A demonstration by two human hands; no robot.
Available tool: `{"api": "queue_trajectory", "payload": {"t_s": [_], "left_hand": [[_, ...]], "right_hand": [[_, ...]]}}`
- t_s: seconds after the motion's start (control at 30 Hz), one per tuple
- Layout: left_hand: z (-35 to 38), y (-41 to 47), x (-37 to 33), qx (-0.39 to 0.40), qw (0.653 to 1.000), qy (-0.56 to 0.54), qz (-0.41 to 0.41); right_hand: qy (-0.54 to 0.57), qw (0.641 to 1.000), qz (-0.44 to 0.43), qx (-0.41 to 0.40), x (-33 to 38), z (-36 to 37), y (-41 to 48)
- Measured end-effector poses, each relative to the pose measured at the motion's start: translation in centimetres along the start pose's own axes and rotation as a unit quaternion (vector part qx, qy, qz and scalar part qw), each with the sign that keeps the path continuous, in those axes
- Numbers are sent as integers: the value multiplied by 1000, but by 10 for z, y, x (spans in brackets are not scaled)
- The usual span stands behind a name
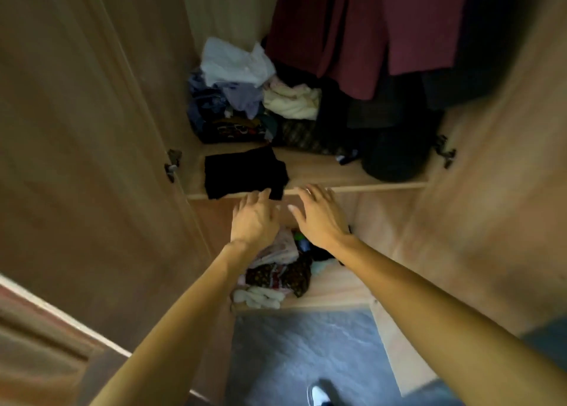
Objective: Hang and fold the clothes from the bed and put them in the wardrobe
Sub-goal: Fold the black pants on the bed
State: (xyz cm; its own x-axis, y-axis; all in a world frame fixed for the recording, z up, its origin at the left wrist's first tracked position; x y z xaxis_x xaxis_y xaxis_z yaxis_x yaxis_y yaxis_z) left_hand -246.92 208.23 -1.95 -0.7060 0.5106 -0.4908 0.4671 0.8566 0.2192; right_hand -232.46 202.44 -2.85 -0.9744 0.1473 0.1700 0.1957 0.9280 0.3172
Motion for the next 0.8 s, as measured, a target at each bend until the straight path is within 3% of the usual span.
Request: {"api": "queue_trajectory", "payload": {"t_s": [0.2,0.4,0.63,0.8], "left_hand": [[30,-101,-75,68,992,-37,95],[75,-204,-172,149,964,-75,207],[131,-372,-292,238,898,-108,353],[171,-549,-366,331,825,-118,442]], "right_hand": [[-12,991,133,-26,-33,-36,-160],[-40,962,253,-93,-79,-85,-325],[-84,893,399,-194,-101,-150,-563],[-102,832,522,-160,-77,-181,-778]]}}
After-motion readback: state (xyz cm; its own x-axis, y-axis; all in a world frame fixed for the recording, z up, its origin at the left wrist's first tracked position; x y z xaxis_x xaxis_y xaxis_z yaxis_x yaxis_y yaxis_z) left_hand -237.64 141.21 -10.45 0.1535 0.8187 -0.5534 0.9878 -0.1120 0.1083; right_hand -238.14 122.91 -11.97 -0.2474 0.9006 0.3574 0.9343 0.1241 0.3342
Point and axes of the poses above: each hand's wrist, its own y-axis towards the middle knuckle, its own z-axis out of the palm, x = y × z, the point moved 2 cm from there along y, towards the middle knuckle, and after that the axes turned 4 degrees about -y, right-handed, at the moved point
